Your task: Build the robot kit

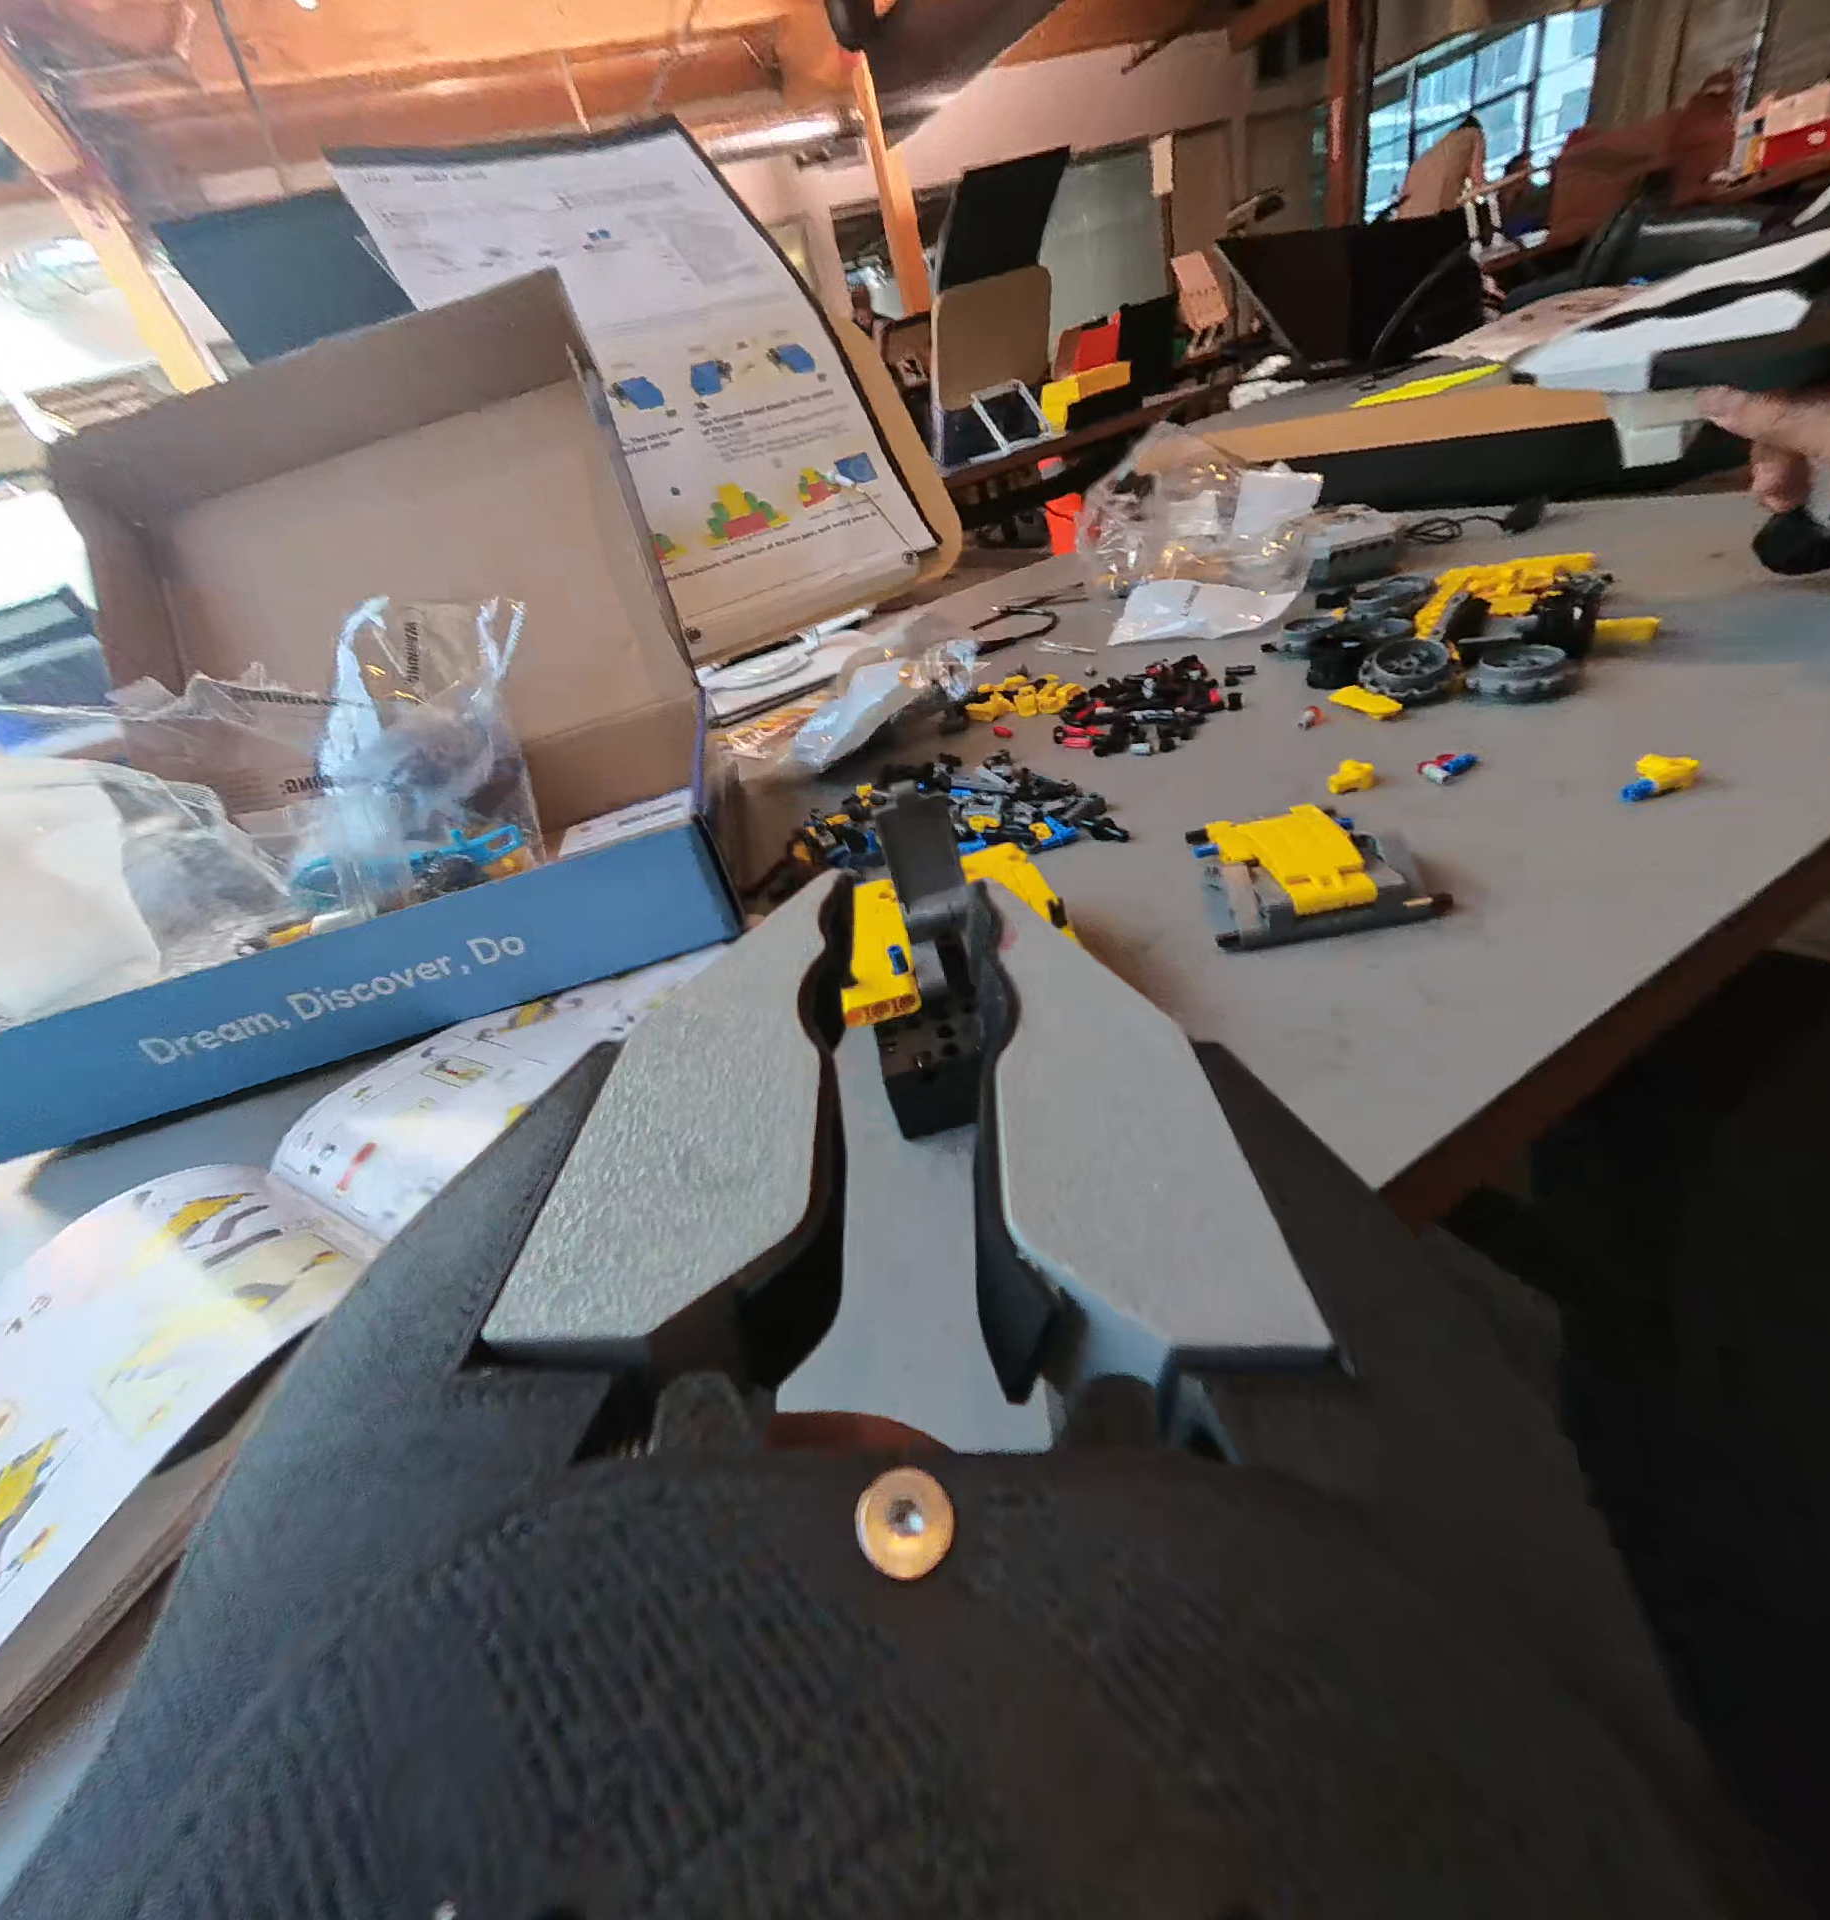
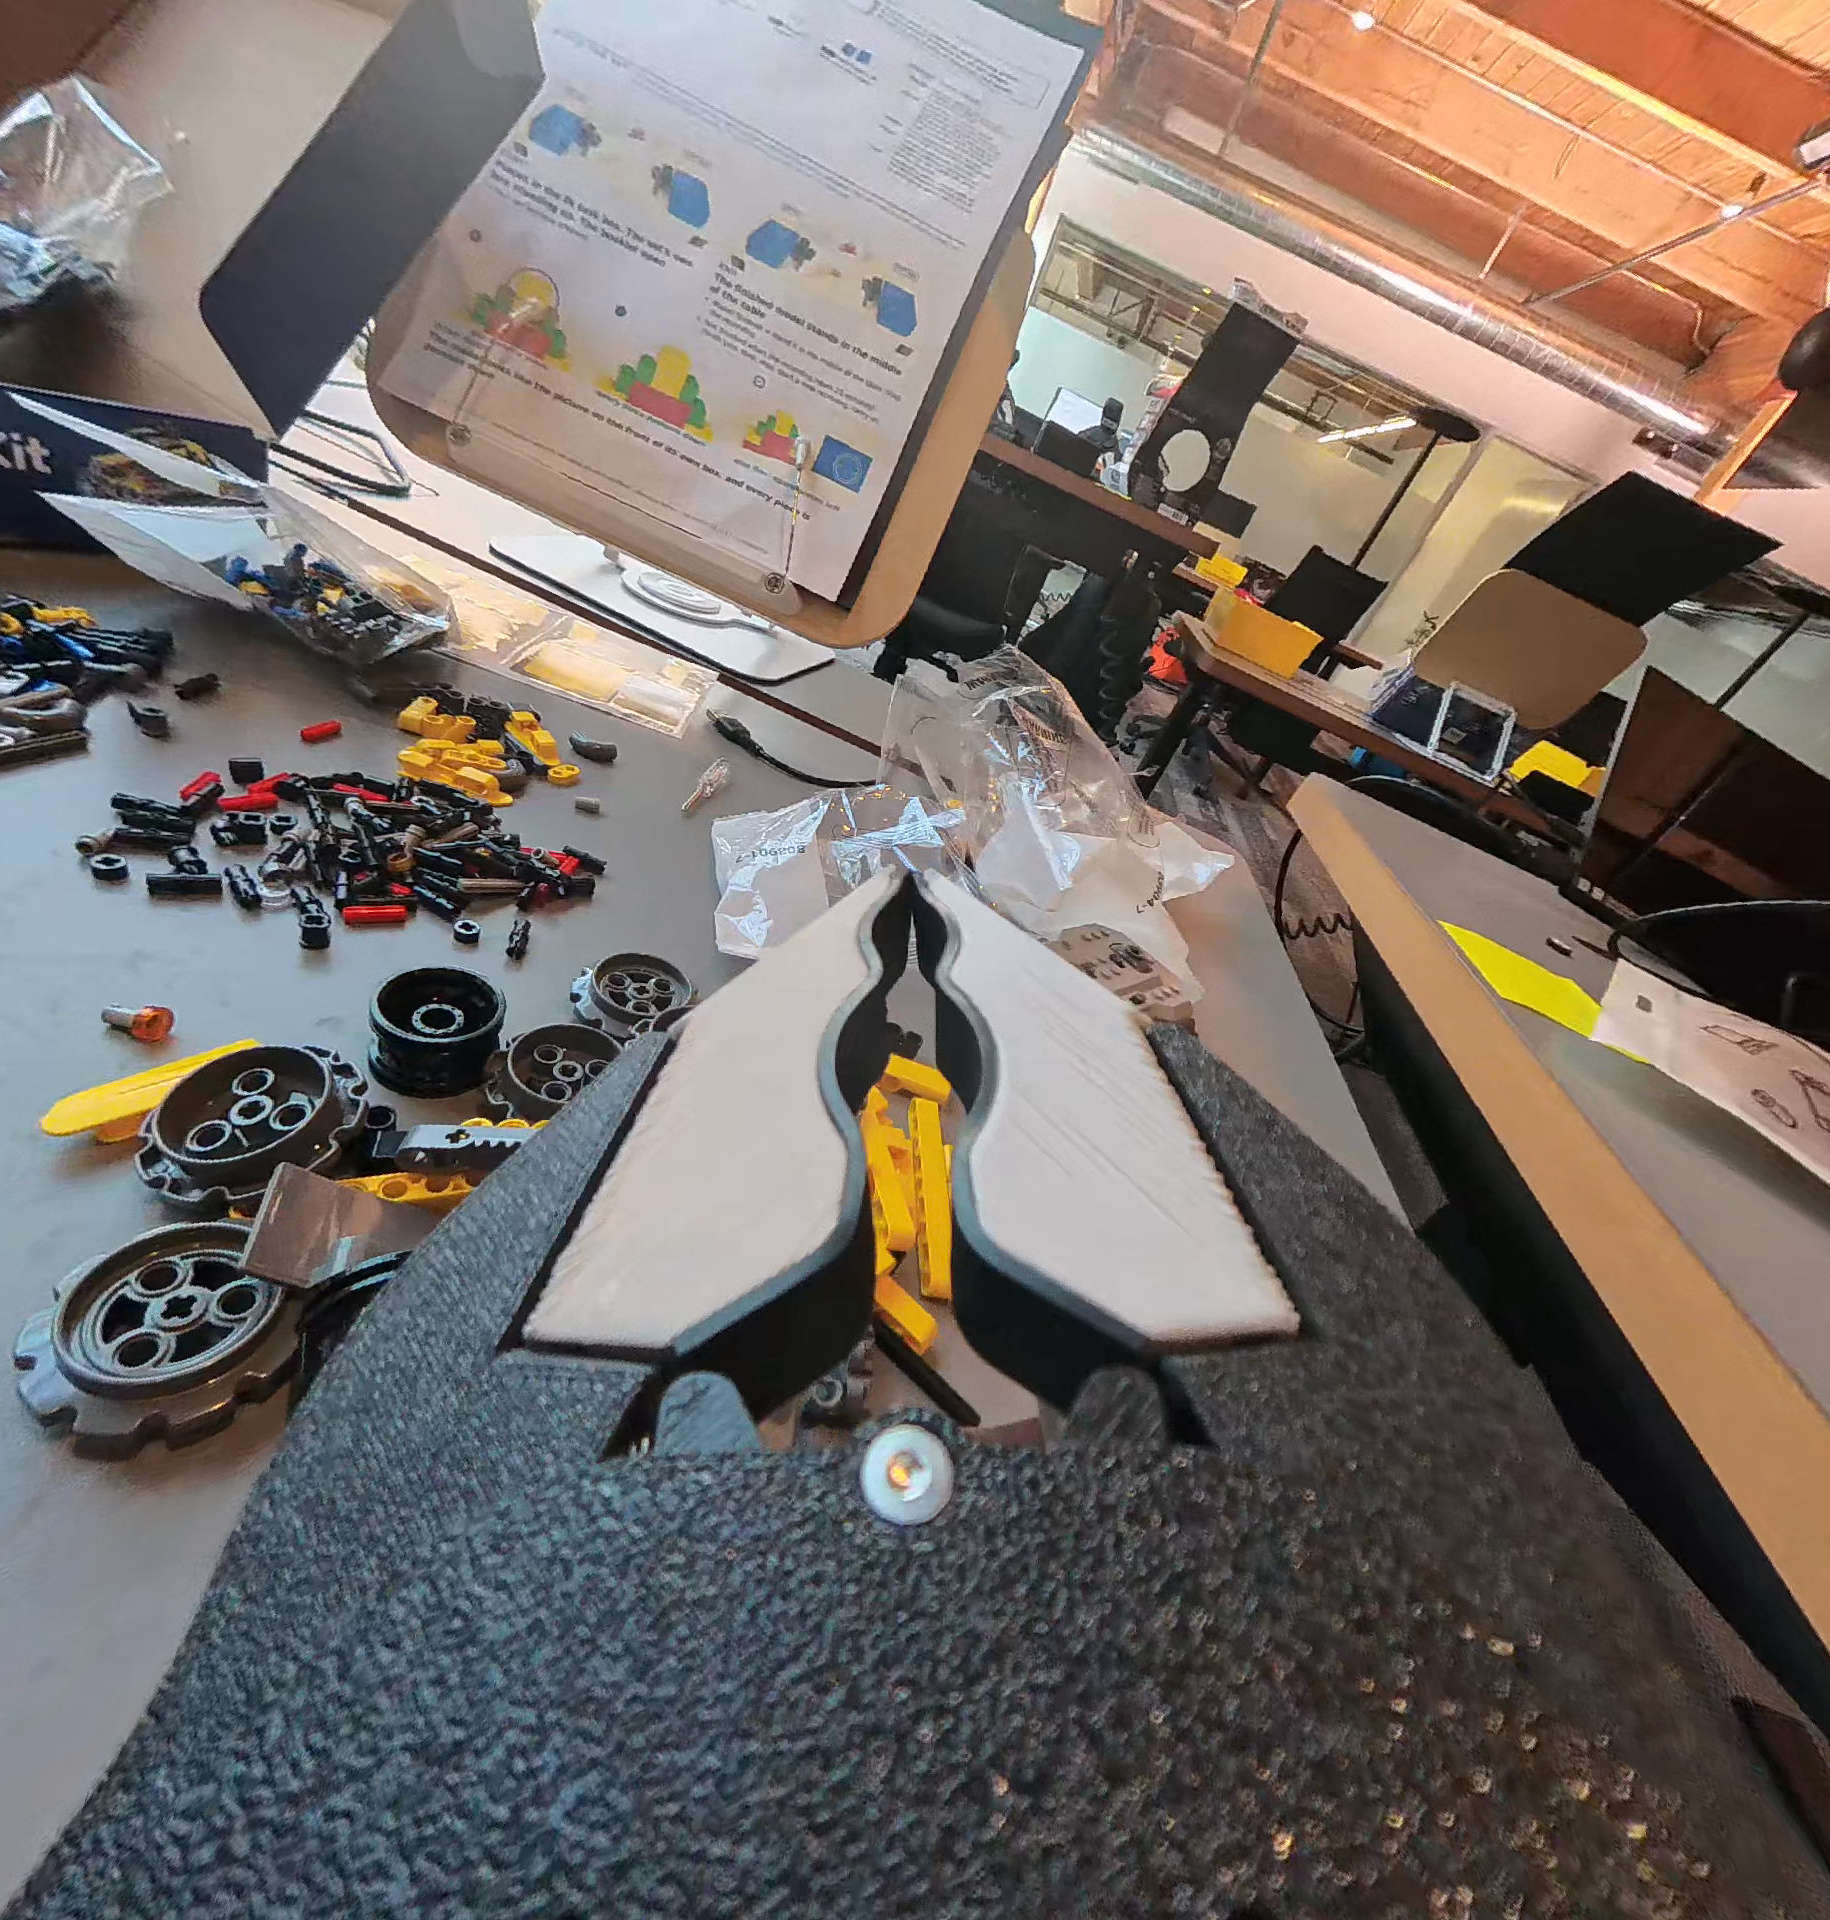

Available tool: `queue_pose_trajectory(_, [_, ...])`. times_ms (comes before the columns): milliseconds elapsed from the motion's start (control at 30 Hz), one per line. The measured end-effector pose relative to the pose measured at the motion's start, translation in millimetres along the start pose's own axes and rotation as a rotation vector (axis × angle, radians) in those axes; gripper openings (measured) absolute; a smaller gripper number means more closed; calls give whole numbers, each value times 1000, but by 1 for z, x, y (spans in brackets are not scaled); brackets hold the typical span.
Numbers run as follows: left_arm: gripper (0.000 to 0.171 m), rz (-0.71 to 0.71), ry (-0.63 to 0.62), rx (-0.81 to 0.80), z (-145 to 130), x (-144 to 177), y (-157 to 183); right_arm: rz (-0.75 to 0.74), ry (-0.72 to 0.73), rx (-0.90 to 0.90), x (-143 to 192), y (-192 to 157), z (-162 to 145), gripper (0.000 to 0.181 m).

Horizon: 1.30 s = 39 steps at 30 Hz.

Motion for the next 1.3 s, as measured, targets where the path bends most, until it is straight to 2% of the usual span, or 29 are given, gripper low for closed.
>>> queue_pose_trajectory(167, [34, -65, -167, 115, -9, -10, -18, -23, 20, -53, 5, 7, 0, 0])
queue_pose_trajectory(267, [45, -95, -200, 129, -11, -13, -32, -19, 34, -91, 7, 11, 0, 0])
queue_pose_trajectory(433, [45, -311, -245, 168, -23, -14, -39, -59, 73, -89, 9, 15, 3, 0])
queue_pose_trajectory(733, [33, -399, -220, 174, -27, -12, -37, -97, 0, -33, 0, 12, -3, 0])
queue_pose_trajectory(1100, [30, -433, -173, 187, -26, -8, -38, -124, -51, 134, -5, -2, -3, 0])
queue_pose_trajectory(1300, [31, -425, -184, 181, -26, -8, -37, -136, -26, 107, -1, 1, -1, 0])
Point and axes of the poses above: each gripper's, where its closed fingertips meet, x back along the fingers, z out of its top, y = z × x across the jaws, the point moved 9 cm from there along x, back along the fingers, and after that the axes turned 5 degrees about -z, right-handed, at the moved point
